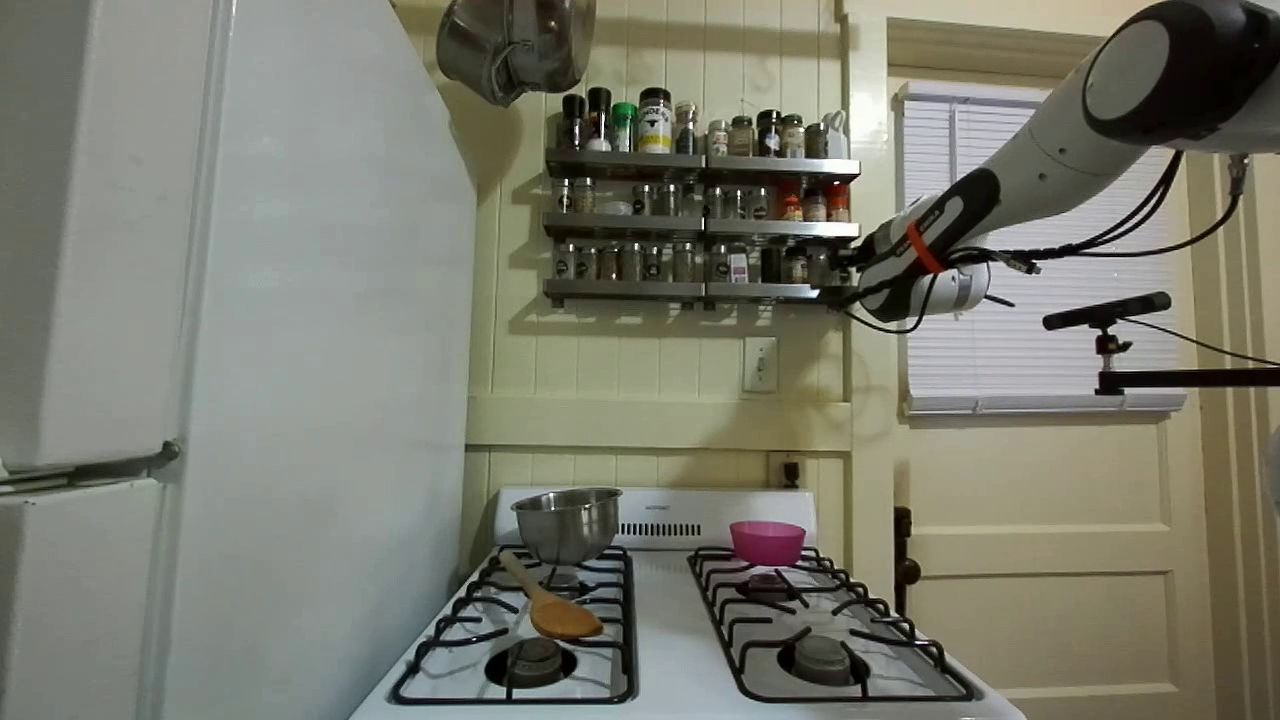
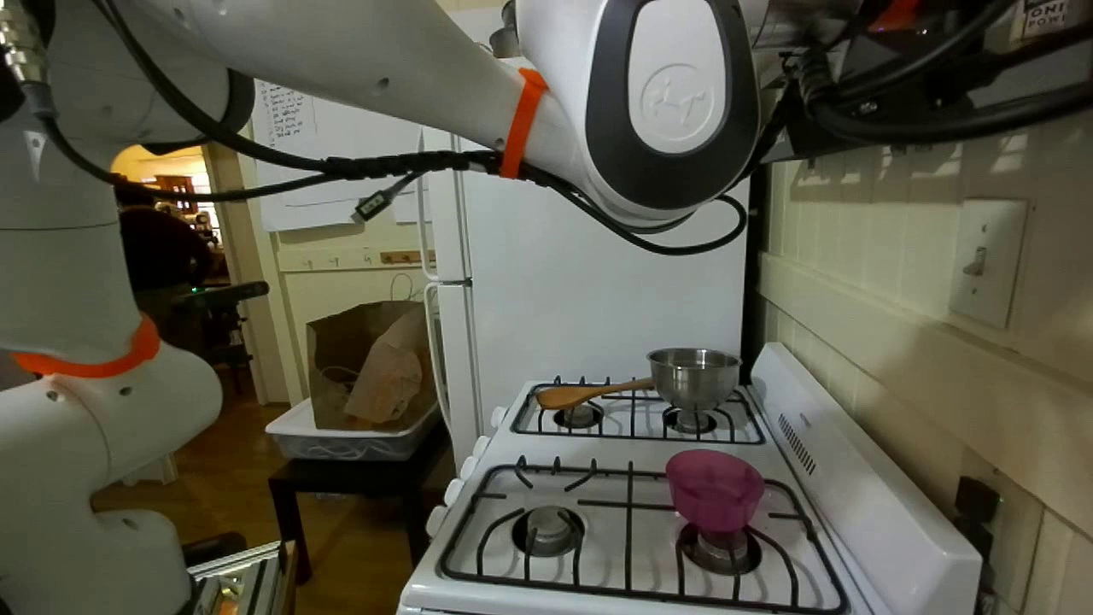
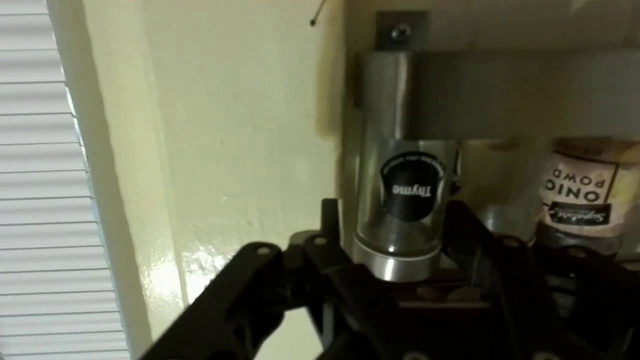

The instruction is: Take a spice bottle from the far right of the bottom shelf and place in the center of the stove

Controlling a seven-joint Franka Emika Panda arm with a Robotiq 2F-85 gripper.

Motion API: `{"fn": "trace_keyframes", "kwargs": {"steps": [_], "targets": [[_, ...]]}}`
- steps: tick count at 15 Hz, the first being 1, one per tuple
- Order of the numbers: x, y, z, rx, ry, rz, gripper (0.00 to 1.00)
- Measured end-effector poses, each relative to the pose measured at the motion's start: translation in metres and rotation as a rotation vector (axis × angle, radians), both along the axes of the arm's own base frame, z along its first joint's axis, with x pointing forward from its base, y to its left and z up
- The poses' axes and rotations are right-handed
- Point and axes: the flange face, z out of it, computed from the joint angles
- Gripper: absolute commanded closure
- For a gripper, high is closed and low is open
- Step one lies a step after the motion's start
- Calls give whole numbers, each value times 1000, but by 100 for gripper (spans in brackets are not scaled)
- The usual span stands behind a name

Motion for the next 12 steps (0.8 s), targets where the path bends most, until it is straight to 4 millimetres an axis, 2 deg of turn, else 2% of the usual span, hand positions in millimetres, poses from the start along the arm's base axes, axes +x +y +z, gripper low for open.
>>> {"fn": "trace_keyframes", "kwargs": {"steps": [4,7,12], "targets": [[5,1,-3,-3,-6,9,42],[6,1,-5,-3,-8,11,32],[7,2,-7,-9,-3,15,35]]}}
